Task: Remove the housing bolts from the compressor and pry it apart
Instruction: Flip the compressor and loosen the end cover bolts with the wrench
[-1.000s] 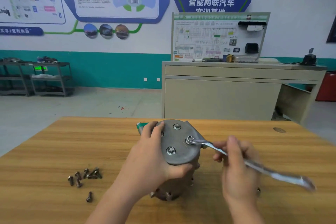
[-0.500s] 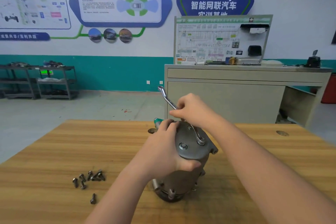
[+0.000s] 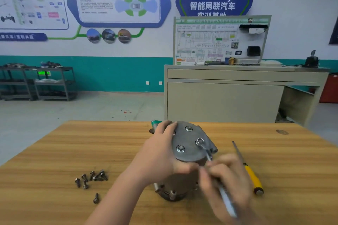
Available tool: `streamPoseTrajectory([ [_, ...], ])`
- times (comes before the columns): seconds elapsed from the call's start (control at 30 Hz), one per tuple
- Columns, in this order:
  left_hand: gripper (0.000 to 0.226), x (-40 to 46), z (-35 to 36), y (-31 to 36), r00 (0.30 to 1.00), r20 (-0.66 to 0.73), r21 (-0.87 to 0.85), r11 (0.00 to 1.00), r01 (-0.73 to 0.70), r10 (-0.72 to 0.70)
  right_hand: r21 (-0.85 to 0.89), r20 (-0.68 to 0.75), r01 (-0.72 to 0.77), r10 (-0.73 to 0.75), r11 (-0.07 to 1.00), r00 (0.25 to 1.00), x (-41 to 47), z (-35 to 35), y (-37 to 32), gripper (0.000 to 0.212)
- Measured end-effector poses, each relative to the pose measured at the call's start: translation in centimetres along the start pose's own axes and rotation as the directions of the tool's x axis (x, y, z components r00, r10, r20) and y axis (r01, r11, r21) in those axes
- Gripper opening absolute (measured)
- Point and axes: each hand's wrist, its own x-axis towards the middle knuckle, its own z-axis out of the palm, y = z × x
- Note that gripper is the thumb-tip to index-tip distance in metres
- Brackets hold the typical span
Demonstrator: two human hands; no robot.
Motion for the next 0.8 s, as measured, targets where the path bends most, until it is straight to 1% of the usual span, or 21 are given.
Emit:
streamPoseTrajectory([
  [0.03,0.125,-0.3,-0.1,-0.1,1.000,-0.007,-0.018,1.000,0.000,-0.001,0.128,-0.092,-0.181,0.193,0.975,0.977,-0.5,-0.6,0.3,0.025],
  [0.07,0.126,-0.6,-0.1,-0.4,1.000,-0.015,-0.023,1.000,-0.003,0.003,0.315,-0.152,-0.370,0.431,0.874,0.889,-0.5,-1.0,0.5,0.032],
  [0.1,0.126,-0.7,-0.2,-0.6,1.000,-0.023,-0.024,1.000,-0.011,0.011,0.525,-0.129,-0.502,0.647,0.687,0.751,-0.1,-1.4,0.9,0.038],
  [0.13,0.125,-0.8,-0.1,-0.8,0.999,-0.038,-0.025,0.999,-0.022,0.021,0.689,-0.012,-0.562,0.783,0.457,0.622,0.5,-1.6,1.7,0.041],
  [0.17,0.124,-0.9,-0.1,-1.0,0.998,-0.051,-0.026,0.999,-0.030,0.028,0.762,0.127,-0.594,0.840,0.259,0.528,1.5,-1.7,2.8,0.040],
  [0.2,0.123,-1.0,-0.1,-1.0,0.998,-0.061,-0.031,0.999,-0.032,0.030,0.758,0.232,-0.640,0.866,0.124,0.442,2.5,-1.8,4.0,0.036],
  [0.23,0.123,-1.0,-0.1,-1.1,0.997,-0.064,-0.040,0.999,-0.032,0.030,0.701,0.306,-0.712,0.879,0.052,0.366,3.7,-1.7,5.3,0.031],
  [0.27,0.124,-1.1,-0.1,-1.2,0.997,-0.065,-0.055,0.998,-0.032,0.029,0.607,0.352,-0.794,0.888,0.023,0.295,5.0,-1.3,6.6,0.026],
  [0.3,0.127,-1.2,-0.1,-1.2,0.998,-0.064,-0.076,0.997,-0.029,0.024,0.491,0.378,-0.871,0.895,0.024,0.238,6.4,-0.9,7.8,0.025],
  [0.33,0.133,-1.3,-0.2,-1.2,0.998,-0.063,-0.108,0.994,-0.013,0.006,0.365,0.396,-0.930,0.896,0.048,0.201,7.9,-0.2,8.7,0.027],
  [0.37,0.140,-1.4,-0.1,-1.3,0.998,-0.061,-0.148,0.989,0.011,-0.020,0.240,0.409,-0.967,0.894,0.091,0.185,9.3,0.7,9.4,0.030],
  [0.4,0.145,-1.5,-0.1,-1.2,0.997,-0.063,-0.190,0.981,0.030,-0.043,0.114,0.416,-0.982,0.891,0.149,0.184,10.5,1.6,9.8,0.031],
  [0.43,0.147,-1.7,0.0,-1.1,0.996,-0.071,-0.222,0.975,0.035,-0.052,-0.004,0.416,-0.975,0.887,0.222,0.200,11.5,2.7,9.8,0.031],
  [0.47,0.147,-1.8,0.1,-1.1,0.995,-0.082,-0.246,0.969,0.034,-0.056,-0.118,0.409,-0.941,0.879,0.316,0.244,12.2,3.9,9.3,0.029],
  [0.5,0.147,-1.8,0.2,-1.3,0.994,-0.088,-0.275,0.961,0.036,-0.062,-0.235,0.400,-0.873,0.861,0.427,0.313,12.7,5.1,8.5,0.026],
  [0.57,0.152,-1.9,0.2,-1.8,0.993,-0.078,-0.370,0.927,0.055,-0.090,-0.413,0.433,-0.637,0.756,0.651,0.492,13.2,7.3,6.1,0.030],
  [0.6,0.154,-2.0,0.2,-2.1,0.993,-0.063,-0.415,0.907,0.067,-0.103,-0.447,0.490,-0.497,0.668,0.744,0.560,13.2,8.2,4.8,0.036],
  [0.63,0.155,-2.0,0.2,-2.3,0.993,-0.047,-0.448,0.891,0.076,-0.108,-0.459,0.553,-0.358,0.577,0.813,0.601,13.1,8.8,3.5,0.043],
  [0.7,0.153,-2.1,0.4,-2.5,0.995,-0.036,-0.490,0.869,0.063,-0.093,-0.472,0.627,-0.098,0.411,0.876,0.662,12.4,9.4,1.6,0.049],
  [0.73,0.150,-2.1,0.4,-2.6,0.996,-0.047,-0.505,0.862,0.042,-0.075,-0.473,0.627,0.000,0.337,0.881,0.702,11.7,9.5,1.0,0.045],
  [0.8,0.147,-2.2,0.5,-2.6,0.996,-0.070,-0.537,0.844,0.004,-0.049,-0.460,0.579,0.118,0.196,0.880,0.791,10.3,8.9,0.3,0.030],
])
